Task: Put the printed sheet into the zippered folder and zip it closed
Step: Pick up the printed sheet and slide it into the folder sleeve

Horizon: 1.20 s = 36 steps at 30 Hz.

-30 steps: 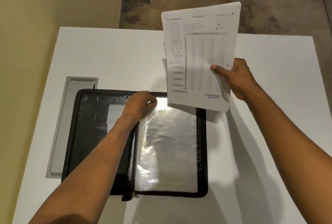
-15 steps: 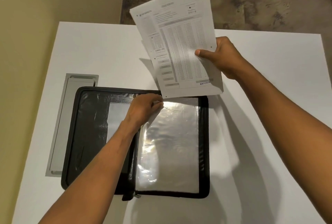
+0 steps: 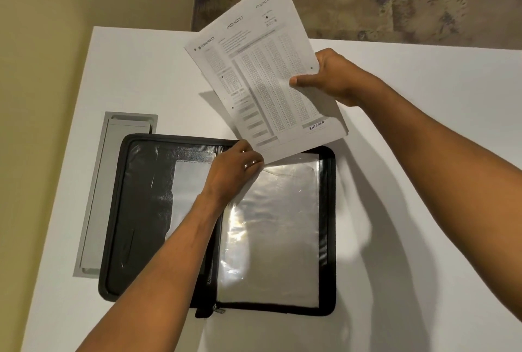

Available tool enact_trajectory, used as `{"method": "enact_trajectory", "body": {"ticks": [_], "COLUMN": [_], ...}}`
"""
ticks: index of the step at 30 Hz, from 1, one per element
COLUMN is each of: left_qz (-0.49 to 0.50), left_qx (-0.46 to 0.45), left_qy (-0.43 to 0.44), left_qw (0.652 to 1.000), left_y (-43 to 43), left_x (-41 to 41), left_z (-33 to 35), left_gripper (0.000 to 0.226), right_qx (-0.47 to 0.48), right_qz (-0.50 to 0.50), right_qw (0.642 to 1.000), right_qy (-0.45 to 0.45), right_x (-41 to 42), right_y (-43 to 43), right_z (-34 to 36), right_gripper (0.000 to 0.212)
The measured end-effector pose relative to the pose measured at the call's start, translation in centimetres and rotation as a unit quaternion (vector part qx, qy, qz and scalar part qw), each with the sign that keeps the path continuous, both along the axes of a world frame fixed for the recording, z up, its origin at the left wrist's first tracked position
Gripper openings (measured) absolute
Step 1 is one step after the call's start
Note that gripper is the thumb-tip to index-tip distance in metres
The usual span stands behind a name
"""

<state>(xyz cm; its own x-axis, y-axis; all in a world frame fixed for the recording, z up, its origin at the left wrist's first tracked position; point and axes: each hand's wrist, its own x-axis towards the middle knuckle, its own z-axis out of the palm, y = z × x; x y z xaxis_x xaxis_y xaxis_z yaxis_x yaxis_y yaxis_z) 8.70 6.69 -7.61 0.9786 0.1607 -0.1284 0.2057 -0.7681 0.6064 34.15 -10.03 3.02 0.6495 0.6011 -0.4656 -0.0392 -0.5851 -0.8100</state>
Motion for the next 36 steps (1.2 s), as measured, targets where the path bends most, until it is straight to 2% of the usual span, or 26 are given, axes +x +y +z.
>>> {"method": "enact_trajectory", "body": {"ticks": [7,13,20,27,36], "left_qz": [0.001,-0.008,-0.021,0.026,0.051], "left_qx": [-0.012,-0.047,-0.083,-0.048,0.001], "left_qy": [0.001,-0.004,0.023,0.002,-0.008], "left_qw": [1.0,0.999,0.996,0.999,0.999], "left_y": [-0.9,-3.2,-4.9,-9.0,-11.1], "left_x": [0.1,0.4,0.9,2.6,4.2], "left_z": [-0.6,0.5,1.3,2.2,2.3], "left_gripper": [0.008,0.03,0.018,0.023,0.024], "right_qx": [-0.009,-0.025,-0.034,-0.029,0.01], "right_qz": [0.007,-0.011,0.001,-0.02,-0.038], "right_qw": [1.0,0.999,0.999,0.999,0.994], "right_qy": [0.02,0.029,0.026,0.036,0.105], "right_x": [-1.2,-1.0,-0.3,0.3,0.2], "right_y": [1.7,2.4,2.0,1.7,2.5], "right_z": [-2.0,-2.8,-2.2,-2.3,-3.7], "right_gripper": [0.036,0.035,0.036,0.035,0.037]}}
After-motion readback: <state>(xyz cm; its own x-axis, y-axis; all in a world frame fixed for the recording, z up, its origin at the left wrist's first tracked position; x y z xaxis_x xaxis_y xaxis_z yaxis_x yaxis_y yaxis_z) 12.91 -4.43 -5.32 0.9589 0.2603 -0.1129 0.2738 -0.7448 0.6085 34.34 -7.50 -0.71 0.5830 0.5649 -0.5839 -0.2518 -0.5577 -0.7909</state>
